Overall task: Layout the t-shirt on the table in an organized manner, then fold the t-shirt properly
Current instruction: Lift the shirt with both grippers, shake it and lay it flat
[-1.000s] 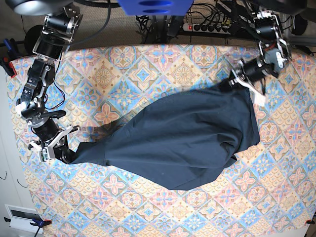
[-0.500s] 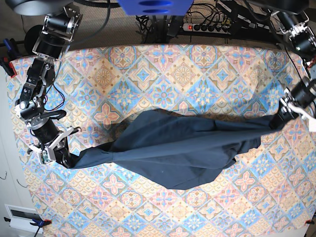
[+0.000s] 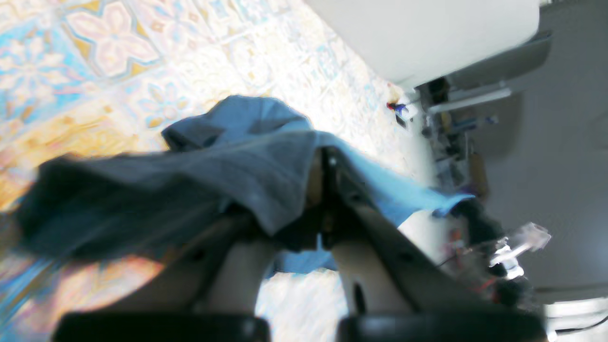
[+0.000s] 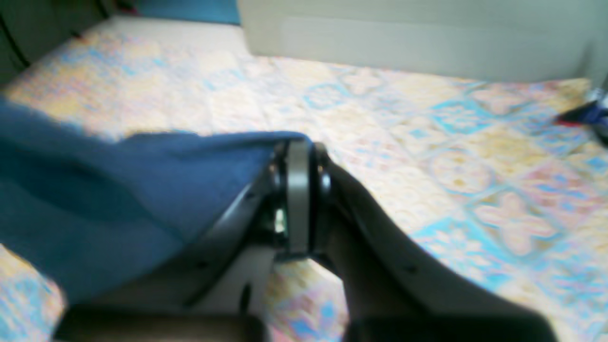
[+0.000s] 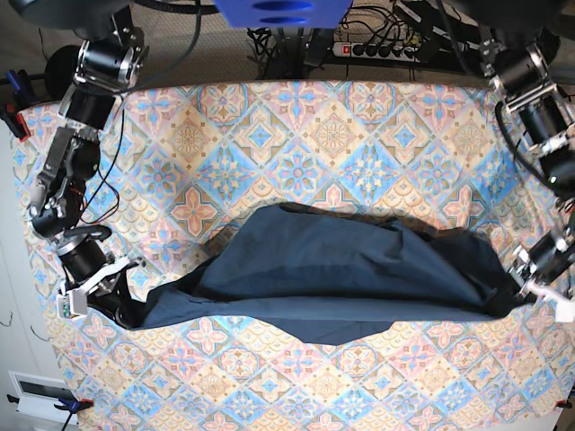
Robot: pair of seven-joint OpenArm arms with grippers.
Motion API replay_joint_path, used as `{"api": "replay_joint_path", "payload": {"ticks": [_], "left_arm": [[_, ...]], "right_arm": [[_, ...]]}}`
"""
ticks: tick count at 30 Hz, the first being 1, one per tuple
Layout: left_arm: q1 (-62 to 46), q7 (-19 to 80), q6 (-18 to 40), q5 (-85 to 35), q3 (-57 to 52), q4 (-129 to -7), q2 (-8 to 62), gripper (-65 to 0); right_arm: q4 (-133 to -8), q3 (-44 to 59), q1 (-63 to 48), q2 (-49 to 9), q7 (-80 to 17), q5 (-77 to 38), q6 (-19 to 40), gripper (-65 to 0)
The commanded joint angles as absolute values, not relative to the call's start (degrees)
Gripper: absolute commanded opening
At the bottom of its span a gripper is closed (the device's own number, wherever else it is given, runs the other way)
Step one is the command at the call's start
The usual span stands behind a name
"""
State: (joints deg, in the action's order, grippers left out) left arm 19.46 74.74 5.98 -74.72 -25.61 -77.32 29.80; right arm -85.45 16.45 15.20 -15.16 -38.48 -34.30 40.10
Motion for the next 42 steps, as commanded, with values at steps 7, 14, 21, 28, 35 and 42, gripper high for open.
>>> {"api": "replay_joint_path", "payload": {"ticks": [7, 14, 21, 28, 35, 42], "left_arm": [[36.5, 74.1, 6.4, -75.9, -25.2, -62.4, 24.7, -65.0], [57.5, 73.7, 6.5, -70.0, -25.2, -50.1, 20.4, -65.0], [73.1, 74.1, 12.9, -66.1, -25.2, -45.6, 18.2, -65.0], [64.2, 78.5, 14.0, -68.1, -25.2, -45.9, 19.9, -65.0], [40.6, 80.0, 13.9, -75.1, -25.2, -54.0, 24.3, -65.0], [22.3, 80.0, 13.9, -76.4, -25.2, -65.8, 25.9, -65.0]], "right_arm": [[-76.3, 16.7, 30.1, -16.7, -37.1, -38.6, 40.0, -64.3], [-65.7, 16.7, 47.9, -21.2, -37.0, -38.7, 40.0, -64.3], [-63.1, 17.1, 59.9, -26.1, -36.7, -39.0, 40.0, -64.3], [-70.2, 17.1, 53.2, -30.0, -40.2, -46.8, 40.0, -64.3], [-85.8, 17.2, 28.6, -30.2, -41.6, -47.9, 40.0, -64.3], [-95.0, 17.2, 10.6, -29.9, -43.6, -47.8, 40.0, -64.3]]}}
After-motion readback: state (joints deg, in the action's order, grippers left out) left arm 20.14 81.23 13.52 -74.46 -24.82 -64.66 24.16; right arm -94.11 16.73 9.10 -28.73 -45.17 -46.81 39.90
